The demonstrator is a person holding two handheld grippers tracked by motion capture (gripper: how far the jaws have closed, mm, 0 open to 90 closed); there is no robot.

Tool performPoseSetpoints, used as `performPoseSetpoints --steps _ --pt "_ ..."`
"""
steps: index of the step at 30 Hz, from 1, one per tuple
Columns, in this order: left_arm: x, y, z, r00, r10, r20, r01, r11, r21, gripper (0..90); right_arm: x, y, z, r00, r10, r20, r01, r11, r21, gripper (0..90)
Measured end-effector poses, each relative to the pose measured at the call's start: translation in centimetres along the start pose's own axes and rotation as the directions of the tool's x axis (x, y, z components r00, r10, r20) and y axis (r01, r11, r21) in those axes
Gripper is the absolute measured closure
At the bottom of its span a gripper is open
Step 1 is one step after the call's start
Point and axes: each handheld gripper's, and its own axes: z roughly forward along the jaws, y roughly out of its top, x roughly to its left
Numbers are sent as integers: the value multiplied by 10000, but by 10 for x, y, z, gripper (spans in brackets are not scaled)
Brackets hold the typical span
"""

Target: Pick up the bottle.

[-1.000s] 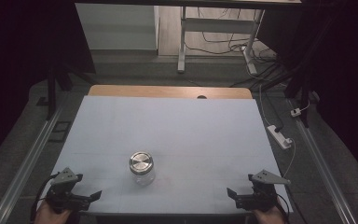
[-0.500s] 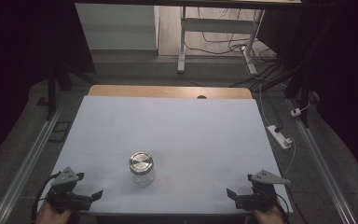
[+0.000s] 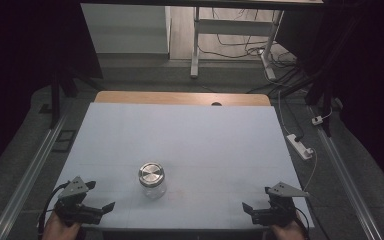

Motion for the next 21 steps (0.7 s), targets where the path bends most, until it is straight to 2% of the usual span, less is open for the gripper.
performPoseSetpoints --steps 3,7,8,14,21 --pt "0 3 3 9997 172 199 -169 9997 -184 0 0 0 0 10000 -19 -6 19 10000 11 0" --pt "-4 10 11 9968 358 719 -343 9992 -214 0 1 0 1 10000 -93 -20 93 10000 24 0" --pt "-8 12 16 9952 557 810 -551 9984 -95 0 1 0 1 10000 -97 -24 97 9999 34 0" --pt "-14 18 26 9919 944 848 -957 9954 111 0 1 0 1 9999 -131 -39 131 9999 76 0" --pt "-14 29 35 9907 834 1074 -823 9965 -146 0 1 1 2 9998 -191 -46 192 9998 103 0"
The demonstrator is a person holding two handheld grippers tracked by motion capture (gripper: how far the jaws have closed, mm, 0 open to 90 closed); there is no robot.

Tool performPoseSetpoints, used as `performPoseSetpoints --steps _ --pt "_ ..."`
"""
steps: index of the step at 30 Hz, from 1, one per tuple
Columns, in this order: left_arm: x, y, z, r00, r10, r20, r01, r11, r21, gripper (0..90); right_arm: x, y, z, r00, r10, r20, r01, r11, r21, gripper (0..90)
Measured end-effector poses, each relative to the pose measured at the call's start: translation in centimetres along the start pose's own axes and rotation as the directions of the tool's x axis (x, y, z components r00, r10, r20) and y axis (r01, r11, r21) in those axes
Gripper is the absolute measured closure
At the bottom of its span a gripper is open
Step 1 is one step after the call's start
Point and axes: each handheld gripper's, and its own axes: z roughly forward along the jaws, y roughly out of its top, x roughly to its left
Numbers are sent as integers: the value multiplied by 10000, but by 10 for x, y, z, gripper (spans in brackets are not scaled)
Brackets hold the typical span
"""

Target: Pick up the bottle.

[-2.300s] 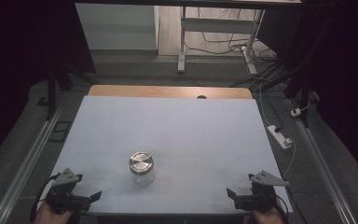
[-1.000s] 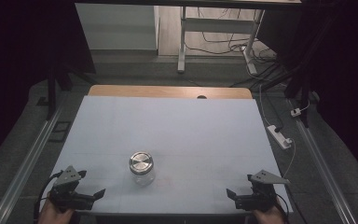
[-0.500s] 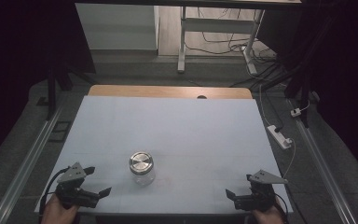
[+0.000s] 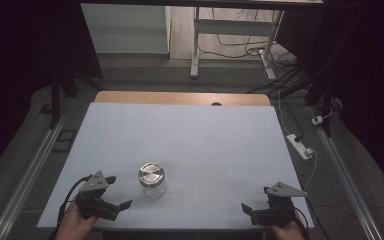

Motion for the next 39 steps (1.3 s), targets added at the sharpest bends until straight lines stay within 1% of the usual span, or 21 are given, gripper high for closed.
performPoseSetpoints --steps 1,5,9,12,13,15,18,20,22,23,24,26,30,33,35,38,39 --pt "1 2 3 9999 -44 100 44 10000 -6 0 0 0 0 10000 -40 -3 40 10000 9 0" --pt "0 7 8 10000 28 49 -28 10000 67 0 0 0 0 10000 -61 -15 61 10000 12 0" --pt "-3 15 17 9995 329 -35 -328 9994 75 0 0 0 0 9999 -105 -32 105 9999 18 0" --pt "-5 21 25 9981 595 -154 -592 9981 185 0 1 0 0 9999 -118 -39 119 9999 35 0" --pt "-6 23 27 9975 701 -100 -698 9973 225 0 1 0 0 9999 -118 -39 119 9999 35 0" --pt "-6 26 30 9973 729 -8 -729 9971 222 0 1 0 0 9999 -136 -38 136 9999 50 0" --pt "-7 30 35 9961 835 300 -841 9963 170 0 1 0 0 9999 -132 -30 132 9999 60 0" --pt "-8 35 41 9933 1051 486 -1061 9942 196 0 1 0 0 9999 -132 -37 132 9999 69 0" --pt "-8 37 44 9930 1067 513 -1078 9940 185 0 1 0 0 9999 -137 -39 137 9999 68 0" --pt "-9 40 48 9911 1174 628 -1189 9927 210 0 1 0 0 9999 -138 -37 138 9999 66 0" --pt "-10 42 51 9898 1259 661 -1276 9916 220 0 1 0 0 9999 -136 -40 137 9999 65 0" --pt "-10 43 53 9892 1299 676 -1317 9910 228 0 1 0 0 9999 -132 -43 132 9999 64 0" --pt "-10 49 61 9856 1475 829 -1497 9885 212 0 1 0 0 9999 -133 -45 133 9999 52 0" --pt "-9 50 64 9839 1565 861 -1588 9871 211 0 1 0 0 9999 -143 -55 143 9999 58 0" --pt "-8 53 68 9813 1686 931 -1715 9849 244 0 1 0 0 9998 -166 -61 166 9998 52 0" --pt "-8 54 70 9800 1741 959 -1773 9838 253 0 1 0 0 9998 -183 -68 183 9998 67 0" --pt "-8 54 71 9784 1823 972 -1860 9821 301 5 1 0 0 9998 -207 -65 208 9998 79 0"
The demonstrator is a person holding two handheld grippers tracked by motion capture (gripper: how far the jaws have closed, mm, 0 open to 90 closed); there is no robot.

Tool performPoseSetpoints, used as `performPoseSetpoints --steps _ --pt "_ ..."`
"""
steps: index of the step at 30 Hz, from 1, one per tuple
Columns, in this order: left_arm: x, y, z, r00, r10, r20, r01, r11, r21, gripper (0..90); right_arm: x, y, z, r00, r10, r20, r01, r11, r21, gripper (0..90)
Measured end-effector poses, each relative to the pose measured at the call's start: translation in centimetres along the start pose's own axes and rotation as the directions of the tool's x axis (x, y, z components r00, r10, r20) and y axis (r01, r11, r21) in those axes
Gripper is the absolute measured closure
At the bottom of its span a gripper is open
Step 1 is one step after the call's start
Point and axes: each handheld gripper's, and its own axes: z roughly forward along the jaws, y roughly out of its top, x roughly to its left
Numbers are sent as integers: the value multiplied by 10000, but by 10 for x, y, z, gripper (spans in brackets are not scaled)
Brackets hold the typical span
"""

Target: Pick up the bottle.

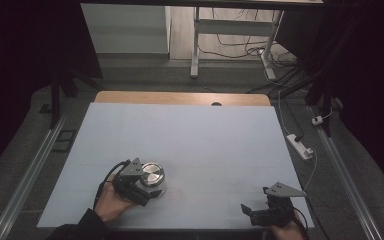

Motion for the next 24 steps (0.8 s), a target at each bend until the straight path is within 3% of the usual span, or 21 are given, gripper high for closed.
performPoseSetpoints --steps 3,8,24 --pt "0 1 1 9997 229 -121 -227 9996 155 41 0 0 0 10000 -24 -4 24 10000 1 0" --pt "2 1 0 9991 384 197 -384 9993 -6 136 1 0 0 10000 -60 -11 60 10000 14 0" --pt "-1 3 -2 9998 198 35 -198 9997 136 149 2 0 0 9998 -184 -8 184 9998 -17 0"
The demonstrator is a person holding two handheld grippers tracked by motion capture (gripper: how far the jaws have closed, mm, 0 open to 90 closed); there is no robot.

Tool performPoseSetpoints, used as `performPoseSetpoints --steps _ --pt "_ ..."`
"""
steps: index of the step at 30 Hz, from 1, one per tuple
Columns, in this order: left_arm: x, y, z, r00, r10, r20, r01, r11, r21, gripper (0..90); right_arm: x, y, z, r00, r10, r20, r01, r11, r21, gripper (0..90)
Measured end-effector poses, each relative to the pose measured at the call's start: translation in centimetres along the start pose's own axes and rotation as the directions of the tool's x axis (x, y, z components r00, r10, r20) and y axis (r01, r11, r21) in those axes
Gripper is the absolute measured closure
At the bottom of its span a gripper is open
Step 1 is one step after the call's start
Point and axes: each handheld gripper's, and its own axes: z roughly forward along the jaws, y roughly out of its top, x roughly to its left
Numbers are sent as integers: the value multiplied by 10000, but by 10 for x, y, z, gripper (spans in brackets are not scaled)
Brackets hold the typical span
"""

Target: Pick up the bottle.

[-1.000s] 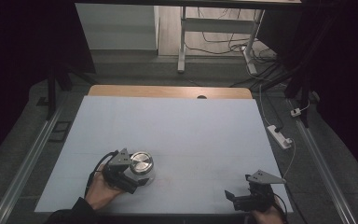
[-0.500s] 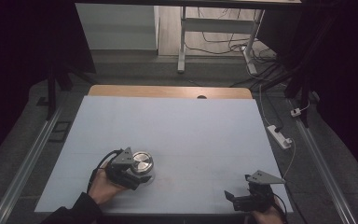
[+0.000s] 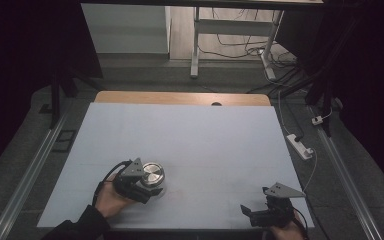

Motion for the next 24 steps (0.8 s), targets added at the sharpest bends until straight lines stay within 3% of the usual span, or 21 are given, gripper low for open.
performPoseSetpoints --steps 7,24 --pt "2 4 -7 9997 -232 39 233 9995 -233 149 0 0 0 10000 22 2 -22 10000 -40 0" --pt "1 33 -10 9991 37 420 -22 9994 -346 149 0 0 -1 10000 -18 -92 17 10000 -83 0"
